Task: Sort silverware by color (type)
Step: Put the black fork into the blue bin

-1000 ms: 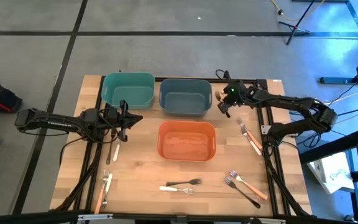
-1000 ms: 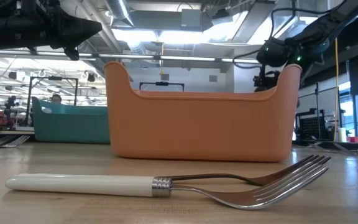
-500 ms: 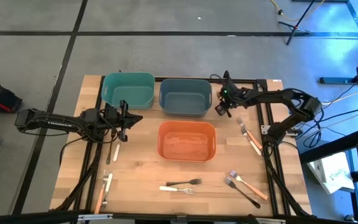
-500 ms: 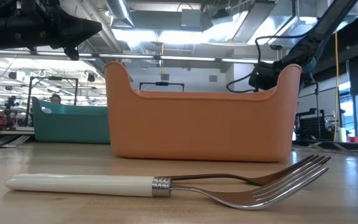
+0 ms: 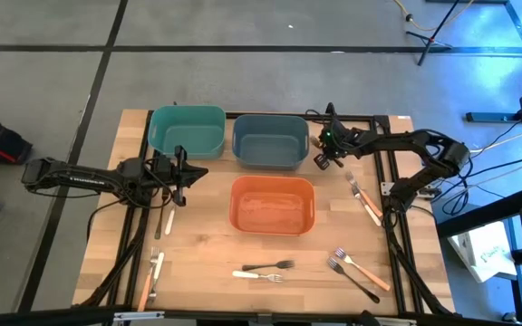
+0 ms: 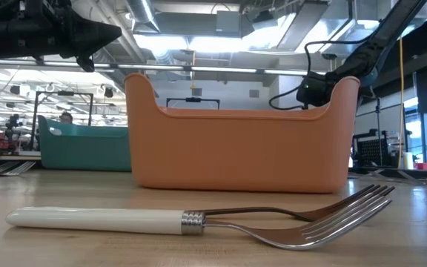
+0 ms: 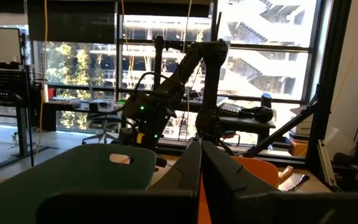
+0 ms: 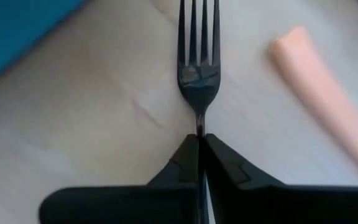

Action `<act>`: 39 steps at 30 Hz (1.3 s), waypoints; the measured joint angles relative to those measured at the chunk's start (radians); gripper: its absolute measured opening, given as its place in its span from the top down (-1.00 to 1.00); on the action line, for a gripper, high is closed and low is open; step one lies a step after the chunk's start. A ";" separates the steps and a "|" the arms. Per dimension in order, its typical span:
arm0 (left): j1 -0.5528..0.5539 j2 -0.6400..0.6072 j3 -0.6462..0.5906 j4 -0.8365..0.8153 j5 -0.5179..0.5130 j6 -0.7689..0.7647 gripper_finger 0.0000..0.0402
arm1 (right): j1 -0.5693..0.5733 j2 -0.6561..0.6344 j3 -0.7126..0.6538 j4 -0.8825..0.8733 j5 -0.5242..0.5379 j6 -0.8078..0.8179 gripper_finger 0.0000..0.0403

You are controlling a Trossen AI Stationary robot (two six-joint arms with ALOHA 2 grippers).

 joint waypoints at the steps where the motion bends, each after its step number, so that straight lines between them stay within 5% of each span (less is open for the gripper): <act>1: 0.000 0.000 0.000 0.000 0.000 0.000 0.97 | -0.001 -0.015 0.000 -0.007 0.007 -0.008 0.98; 15: 0.000 0.000 0.000 0.000 0.004 0.000 0.97 | 0.002 -0.253 0.107 -0.206 0.069 -0.009 0.99; 24: 0.000 0.000 0.000 0.000 0.008 -0.005 0.97 | 0.111 -0.307 0.281 -0.228 0.084 -0.019 1.00; 39: 0.000 0.000 0.000 -0.001 0.015 -0.023 0.97 | 0.237 -0.125 0.348 0.213 -0.203 -0.072 1.00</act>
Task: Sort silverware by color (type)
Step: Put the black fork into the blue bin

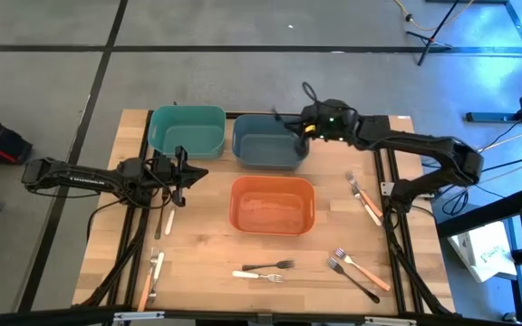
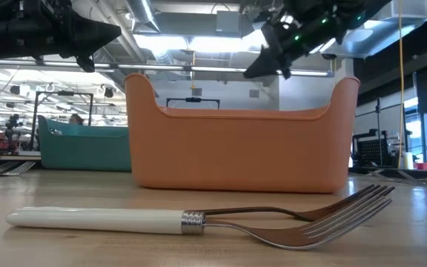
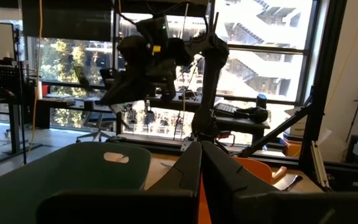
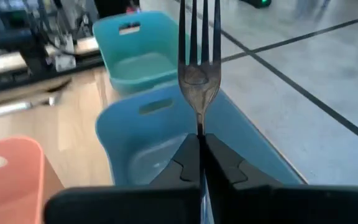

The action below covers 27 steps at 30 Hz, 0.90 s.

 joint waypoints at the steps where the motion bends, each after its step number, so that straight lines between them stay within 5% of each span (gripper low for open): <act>1: 0.000 0.000 0.000 0.000 0.000 0.000 0.97 | 0.000 0.019 0.000 0.008 0.000 -0.016 1.00; 27: 0.000 0.000 0.000 0.007 0.004 0.000 0.97 | -0.001 0.278 -0.002 0.020 0.038 -0.068 1.00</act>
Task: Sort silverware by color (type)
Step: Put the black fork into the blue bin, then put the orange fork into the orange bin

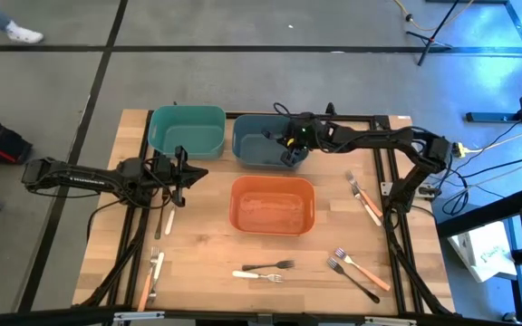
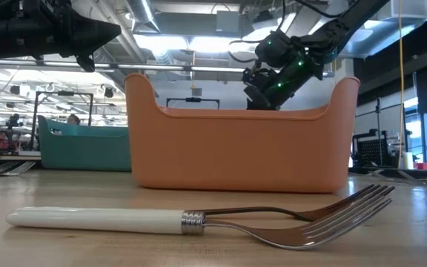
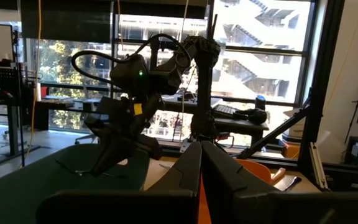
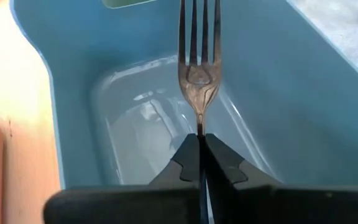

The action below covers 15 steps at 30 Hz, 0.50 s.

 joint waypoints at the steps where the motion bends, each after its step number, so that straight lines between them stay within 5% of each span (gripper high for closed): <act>1: 0.000 0.000 0.000 0.000 0.000 0.000 0.97 | 0.000 0.000 0.000 0.002 0.001 0.000 0.99; 9: 0.000 0.000 0.000 0.000 0.000 0.000 0.97 | 0.000 -0.001 0.057 -0.026 0.021 -0.001 0.67; 15: 0.000 0.000 0.000 0.000 0.036 0.000 0.97 | 0.035 -0.069 0.165 -0.207 0.001 -0.050 0.51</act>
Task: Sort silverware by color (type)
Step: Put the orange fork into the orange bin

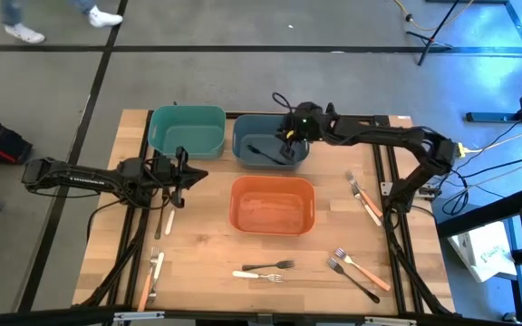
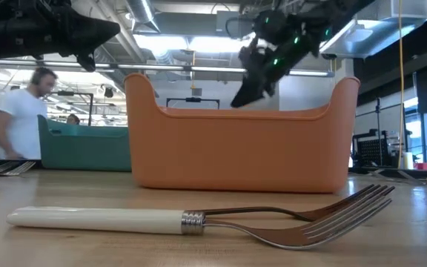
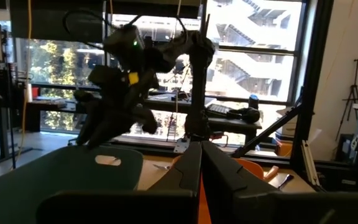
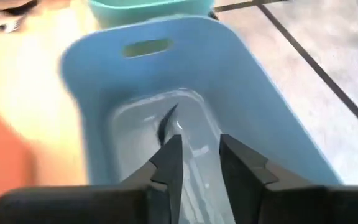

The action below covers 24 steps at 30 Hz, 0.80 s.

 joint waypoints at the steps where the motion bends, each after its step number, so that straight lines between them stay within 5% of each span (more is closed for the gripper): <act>1: 0.000 0.000 0.000 -0.002 0.009 0.000 0.97 | 0.015 -0.017 0.009 -0.016 0.001 -0.009 0.51; 14: 0.000 0.000 0.000 -0.017 0.031 0.000 0.97 | 0.332 -0.247 0.012 -0.196 0.027 -0.030 0.56; 24: 0.000 0.000 0.000 -0.063 -0.021 0.000 0.97 | 0.604 -0.267 -0.023 -0.397 0.199 0.175 0.56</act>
